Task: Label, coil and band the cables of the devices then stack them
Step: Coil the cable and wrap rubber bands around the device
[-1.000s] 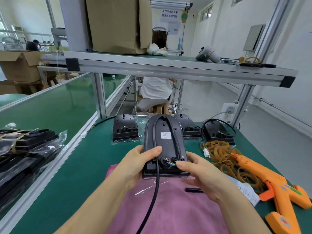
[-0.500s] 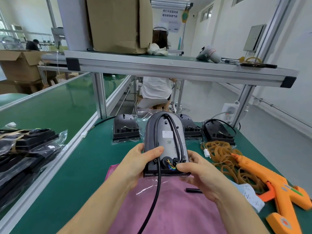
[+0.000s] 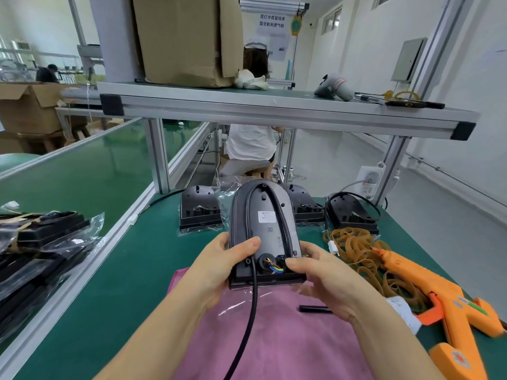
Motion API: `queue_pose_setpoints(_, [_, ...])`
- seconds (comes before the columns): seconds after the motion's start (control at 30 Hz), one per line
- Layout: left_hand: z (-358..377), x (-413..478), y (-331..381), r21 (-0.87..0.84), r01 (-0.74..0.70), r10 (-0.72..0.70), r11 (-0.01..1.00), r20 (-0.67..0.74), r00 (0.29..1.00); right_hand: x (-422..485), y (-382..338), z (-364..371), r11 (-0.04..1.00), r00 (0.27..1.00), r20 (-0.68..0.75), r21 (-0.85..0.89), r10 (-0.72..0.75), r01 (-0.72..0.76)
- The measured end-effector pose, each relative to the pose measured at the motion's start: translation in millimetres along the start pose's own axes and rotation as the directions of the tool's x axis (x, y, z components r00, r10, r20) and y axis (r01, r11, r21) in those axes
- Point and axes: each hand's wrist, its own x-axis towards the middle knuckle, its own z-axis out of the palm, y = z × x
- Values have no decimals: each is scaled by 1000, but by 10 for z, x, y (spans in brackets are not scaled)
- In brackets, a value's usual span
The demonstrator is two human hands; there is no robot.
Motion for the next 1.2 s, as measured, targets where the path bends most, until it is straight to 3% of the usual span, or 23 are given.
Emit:
queue_pose_setpoints(0.23, [1, 16, -18, 34, -14, 15, 999, -5, 1000, 9, 45, 9, 992, 998, -24, 113, -52, 54])
queue_pose_setpoints(0.5, [23, 25, -50, 2, -10, 10, 1000, 8, 1000, -16, 72, -17, 995, 995, -45, -39, -90, 88])
queue_pose_setpoints(0.9, [-53, 23, -48, 11, 0, 0, 1000, 21, 1000, -10, 37, -24, 990, 997, -10, -115, -82, 80])
queue_pose_setpoints(1.0, [-72, 30, -40, 2, 17, -17, 1000, 16, 1000, -12, 12, -49, 979, 990, -91, -183, -110, 92])
queue_pose_setpoints(1.07, [-84, 43, -27, -30, 37, -37, 999, 11, 999, -70, 26, -26, 942, 930, -242, -260, -278, 213])
queue_pose_setpoints(1.1, [-93, 59, -18, -49, 51, -51, 998, 3, 999, -113, 51, 5, 874, 848, -295, -357, -441, 330])
queue_pose_setpoints(1.13, [-97, 69, -1, -68, 67, -68, 995, -10, 998, -152, 82, 48, 741, 731, -278, -508, -623, 439])
queue_pose_setpoints(1.2, [-97, 96, 32, -107, 91, -95, 990, -34, 995, -179, 189, 162, 349, 498, -34, -755, -867, 556])
